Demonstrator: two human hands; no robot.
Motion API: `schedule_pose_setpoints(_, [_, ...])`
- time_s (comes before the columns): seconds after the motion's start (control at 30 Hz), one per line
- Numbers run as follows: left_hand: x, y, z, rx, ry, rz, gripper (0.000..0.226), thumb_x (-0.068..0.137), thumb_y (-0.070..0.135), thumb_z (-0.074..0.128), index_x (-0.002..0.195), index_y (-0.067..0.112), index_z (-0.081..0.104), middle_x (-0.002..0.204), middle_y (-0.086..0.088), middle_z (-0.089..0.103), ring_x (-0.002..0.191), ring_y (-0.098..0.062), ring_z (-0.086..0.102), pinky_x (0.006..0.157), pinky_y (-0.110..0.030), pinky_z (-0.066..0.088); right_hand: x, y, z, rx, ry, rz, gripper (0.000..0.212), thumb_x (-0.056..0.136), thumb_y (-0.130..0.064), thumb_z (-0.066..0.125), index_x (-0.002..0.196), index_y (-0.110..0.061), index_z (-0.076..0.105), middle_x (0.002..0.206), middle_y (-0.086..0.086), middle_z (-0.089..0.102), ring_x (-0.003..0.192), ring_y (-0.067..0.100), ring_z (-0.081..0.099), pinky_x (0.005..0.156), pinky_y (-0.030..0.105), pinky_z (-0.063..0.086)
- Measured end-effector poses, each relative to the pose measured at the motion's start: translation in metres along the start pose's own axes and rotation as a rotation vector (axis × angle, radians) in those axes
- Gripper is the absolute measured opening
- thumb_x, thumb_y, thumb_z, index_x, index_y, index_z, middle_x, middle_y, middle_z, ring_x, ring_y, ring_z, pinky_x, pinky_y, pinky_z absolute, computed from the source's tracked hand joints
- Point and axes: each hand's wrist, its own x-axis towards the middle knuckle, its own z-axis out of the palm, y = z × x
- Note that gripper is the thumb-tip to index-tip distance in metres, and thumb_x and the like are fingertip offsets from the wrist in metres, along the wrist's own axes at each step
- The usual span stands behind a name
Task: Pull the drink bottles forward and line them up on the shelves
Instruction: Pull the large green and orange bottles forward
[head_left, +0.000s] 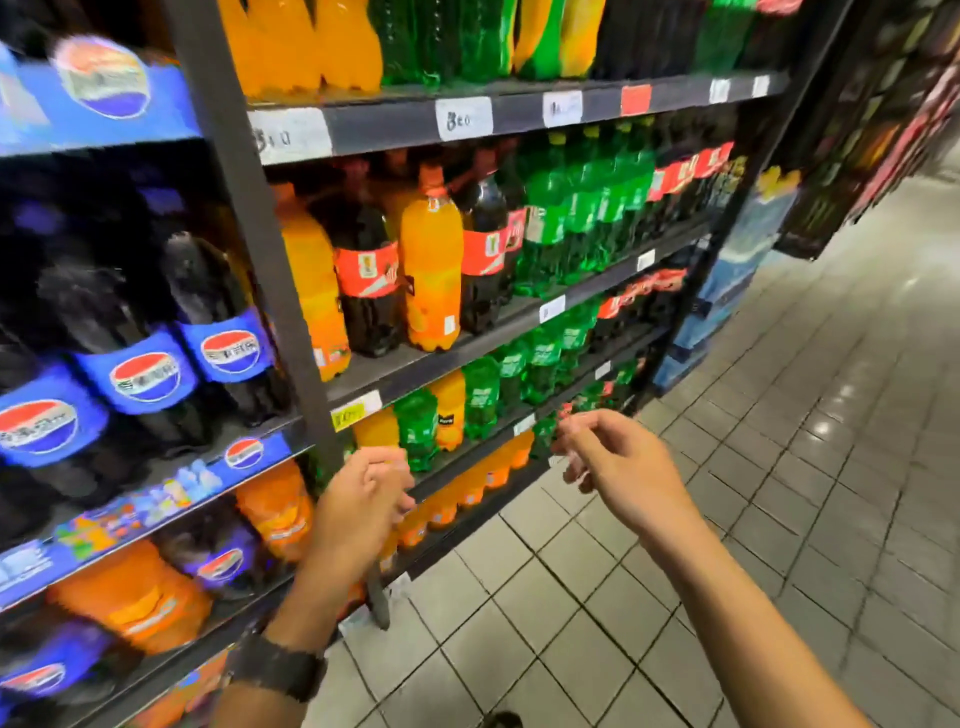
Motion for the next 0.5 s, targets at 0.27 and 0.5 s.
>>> schedule_pose_setpoints(0.27, [0.084,-0.019,0.093,0.044,0.010,-0.166,0.012,0.092,0.013,0.054,0.088,0.022,0.061,0.076,-0.009,0.068,0.059,-0.017,0.061,0.055,-0.033,0.049,0.135,0.053,-0.012,-0.077,-0.213,0.149,0.021,0.093,-0.025,0.055,0.081,-0.011,0.065,0.075,0.007,0.070,0.063,0.019,0.064,0.054,0.028,0.046])
schedule_pose_setpoints(0.5, [0.112,-0.082,0.094,0.097,0.293,-0.359,0.014,0.092,0.016,0.054,0.081,0.022,0.062,0.075,0.002,0.065,0.070,-0.015,0.061,0.073,-0.033,0.049,0.208,0.107,0.080,-0.249,-0.750,0.024,0.020,0.093,-0.023,0.054,0.076,-0.021,0.065,0.071,-0.005,0.068,0.072,0.015,0.063,0.067,0.029,0.048])
